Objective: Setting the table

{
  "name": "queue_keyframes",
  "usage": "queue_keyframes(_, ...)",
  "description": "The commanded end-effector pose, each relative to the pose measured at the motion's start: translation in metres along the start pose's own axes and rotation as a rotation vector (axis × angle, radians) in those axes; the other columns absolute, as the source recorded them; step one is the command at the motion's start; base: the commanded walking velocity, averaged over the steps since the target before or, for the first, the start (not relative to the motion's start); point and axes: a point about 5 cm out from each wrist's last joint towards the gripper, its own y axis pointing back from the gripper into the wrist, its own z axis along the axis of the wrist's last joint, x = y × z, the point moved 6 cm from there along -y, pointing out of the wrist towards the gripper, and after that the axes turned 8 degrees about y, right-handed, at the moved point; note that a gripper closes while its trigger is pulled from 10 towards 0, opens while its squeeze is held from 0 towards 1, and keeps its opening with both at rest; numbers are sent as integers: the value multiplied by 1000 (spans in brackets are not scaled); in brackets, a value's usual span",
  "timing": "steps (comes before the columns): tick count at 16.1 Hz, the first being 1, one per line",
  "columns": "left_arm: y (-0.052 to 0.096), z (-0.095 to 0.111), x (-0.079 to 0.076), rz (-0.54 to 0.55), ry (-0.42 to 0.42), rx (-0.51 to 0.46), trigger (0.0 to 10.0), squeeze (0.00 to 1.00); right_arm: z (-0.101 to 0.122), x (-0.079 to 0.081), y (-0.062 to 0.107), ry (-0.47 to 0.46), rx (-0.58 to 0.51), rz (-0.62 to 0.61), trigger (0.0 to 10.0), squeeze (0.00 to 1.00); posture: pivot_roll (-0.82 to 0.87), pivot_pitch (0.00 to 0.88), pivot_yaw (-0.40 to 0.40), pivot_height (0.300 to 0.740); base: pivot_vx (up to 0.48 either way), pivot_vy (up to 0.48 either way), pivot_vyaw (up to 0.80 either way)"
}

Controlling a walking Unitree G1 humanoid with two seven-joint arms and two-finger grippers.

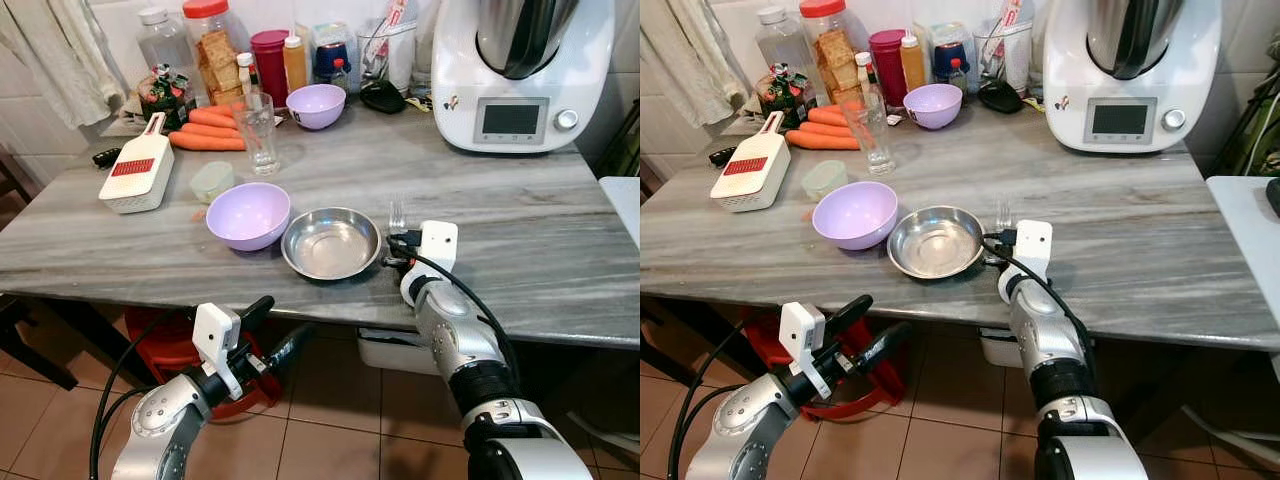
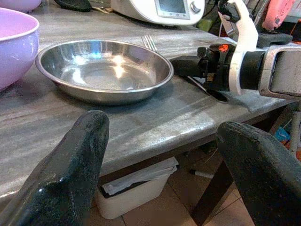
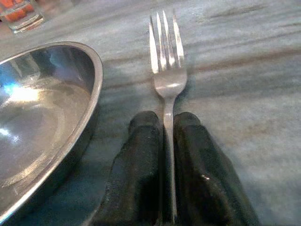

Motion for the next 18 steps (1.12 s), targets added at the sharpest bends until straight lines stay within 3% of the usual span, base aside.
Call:
queue_keyframes(1,4,2,1,-4,-13,6,10000,0,0,4,-1,-19,-1,6,10000,1000,-67,33,111,740,0,0,0)
queue_keyframes(5,5,1,2,-6,-14,7,10000,0,2,3,-1,-43,-16,3,10000,1000,-67,27,109,740,0,0,0)
queue_keyframes(8,5,2,3,-4,-18,4,10000,0,18,0,2,-72,-80,1,10000,1000,-68,19,115,740,0,0,0)
queue_keyframes(13,2,6,4,7,-29,-16,10000,0,37,-17,19,-83,-173,-34,10000,1000,-82,13,115,740,0,0,0)
queue_keyframes(14,2,8,6,24,-38,-26,10000,0,40,-19,22,-84,-191,-38,10000,1000,-83,12,114,740,0,0,0)
queue_keyframes(18,5,19,42,276,-107,-58,10000,0,36,-41,59,-56,-294,-124,10000,1000,-89,1,113,740,0,0,0)
